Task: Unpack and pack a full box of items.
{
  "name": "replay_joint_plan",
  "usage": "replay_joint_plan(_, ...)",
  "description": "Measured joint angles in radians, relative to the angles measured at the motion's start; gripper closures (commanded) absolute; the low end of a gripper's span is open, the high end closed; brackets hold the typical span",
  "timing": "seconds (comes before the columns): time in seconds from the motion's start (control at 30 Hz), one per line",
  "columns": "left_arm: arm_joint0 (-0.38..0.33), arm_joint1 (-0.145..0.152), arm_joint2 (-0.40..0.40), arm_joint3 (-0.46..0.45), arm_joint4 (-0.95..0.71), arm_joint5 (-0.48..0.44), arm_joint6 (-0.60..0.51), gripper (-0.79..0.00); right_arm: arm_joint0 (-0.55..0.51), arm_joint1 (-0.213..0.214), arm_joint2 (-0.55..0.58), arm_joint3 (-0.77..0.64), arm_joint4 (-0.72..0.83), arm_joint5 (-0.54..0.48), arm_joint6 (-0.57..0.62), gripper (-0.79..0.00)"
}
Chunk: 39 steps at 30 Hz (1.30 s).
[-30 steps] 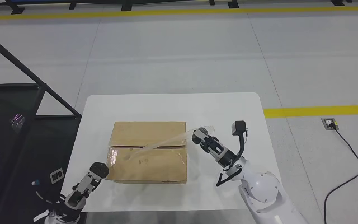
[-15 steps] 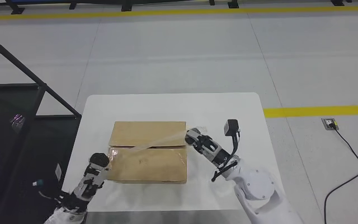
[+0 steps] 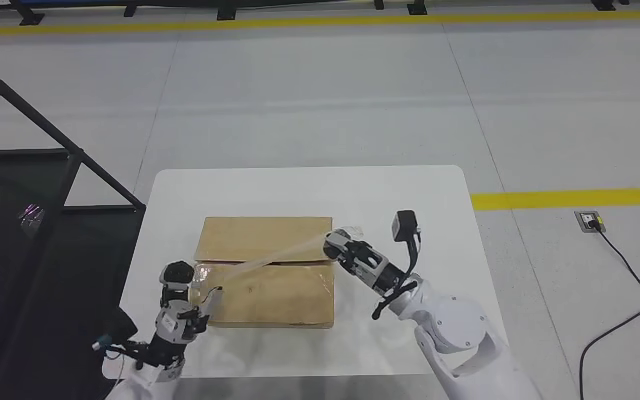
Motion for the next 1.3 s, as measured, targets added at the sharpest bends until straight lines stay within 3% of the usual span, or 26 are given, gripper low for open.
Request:
replay_joint_plan(0.63,-0.030,0.004,-0.059,0.047,-0.123,0.037,-0.079,-0.785,0.012,-0.016,-0.037,0.037,0.054,0.033,0.000,0.000)
replay_joint_plan(0.83,-0.054,0.007,-0.080,0.094,-0.163,0.050,-0.115,-0.785,-0.001,-0.030,-0.061,0.043,0.095,0.023,-0.087,0.000)
replay_joint_plan(1.3,-0.098,0.012,-0.089,0.178,-0.194,0.077,-0.213,-0.785,-0.001,-0.078,-0.200,0.025,0.015,0.063,-0.379,0.000)
